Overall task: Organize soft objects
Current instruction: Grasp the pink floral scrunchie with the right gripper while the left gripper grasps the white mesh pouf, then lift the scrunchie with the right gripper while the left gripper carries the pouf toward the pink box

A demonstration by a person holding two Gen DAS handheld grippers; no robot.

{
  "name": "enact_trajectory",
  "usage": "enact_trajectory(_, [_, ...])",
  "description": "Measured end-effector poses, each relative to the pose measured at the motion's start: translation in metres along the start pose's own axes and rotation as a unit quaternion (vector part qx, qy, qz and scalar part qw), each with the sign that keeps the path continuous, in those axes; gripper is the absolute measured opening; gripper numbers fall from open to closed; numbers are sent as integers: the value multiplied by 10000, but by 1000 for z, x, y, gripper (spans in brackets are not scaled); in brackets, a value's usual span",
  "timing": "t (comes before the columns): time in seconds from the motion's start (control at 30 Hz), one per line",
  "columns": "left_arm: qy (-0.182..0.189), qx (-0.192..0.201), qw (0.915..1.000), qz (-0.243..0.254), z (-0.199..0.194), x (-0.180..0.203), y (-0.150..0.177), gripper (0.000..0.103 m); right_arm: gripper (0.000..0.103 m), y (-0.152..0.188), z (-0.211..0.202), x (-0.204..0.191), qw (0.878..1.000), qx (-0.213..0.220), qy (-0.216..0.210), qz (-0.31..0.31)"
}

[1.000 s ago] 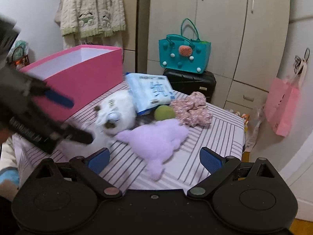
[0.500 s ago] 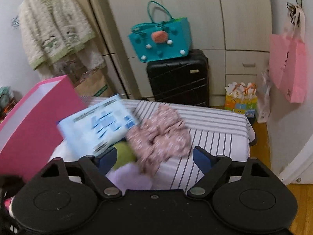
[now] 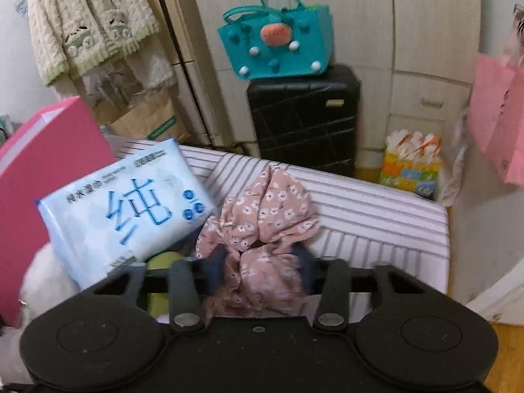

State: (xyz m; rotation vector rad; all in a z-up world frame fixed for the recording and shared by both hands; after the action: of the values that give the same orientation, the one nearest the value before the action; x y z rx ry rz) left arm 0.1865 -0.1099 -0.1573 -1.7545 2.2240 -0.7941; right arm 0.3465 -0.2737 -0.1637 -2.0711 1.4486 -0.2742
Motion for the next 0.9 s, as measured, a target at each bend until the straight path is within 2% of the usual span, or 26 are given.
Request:
enact_trajectory(0.07, [4,-6,10000,-2,0,-1,0,43,24,3,-2,-1,10000,4,7,-43])
enact_trajectory(0.17, [0,-2,10000,35,-2,-1,1,43,19,9,-12,-1,9999,87,72,-4])
enact_trajectory(0.57, [-23,124,9998,123,-10,4,4,36,19,25,-54,15,9963,467,714,103])
enact_trajectory(0.77, [248,0,9997,54,-14,4,4,34,19,37,-77,11,9952,489,838,106])
enact_trajectory(0.9, [193,-23,9998,73,-16,4,5,34,19,52,-97,1,9955,464,822,69])
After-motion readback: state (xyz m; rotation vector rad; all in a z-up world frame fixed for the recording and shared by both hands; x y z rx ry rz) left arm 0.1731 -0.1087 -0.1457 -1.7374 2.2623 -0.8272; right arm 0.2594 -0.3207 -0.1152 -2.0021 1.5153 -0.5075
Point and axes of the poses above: each gripper's, at about its wrist camera, not at the fingertips, and z roughly the way its jaws point, x to its right, y to its underside, the point moved 4 cm from there along z, roughly the way its jaws point, and after that the axes turned 7 degrees about -x, right-handed, at the moved point
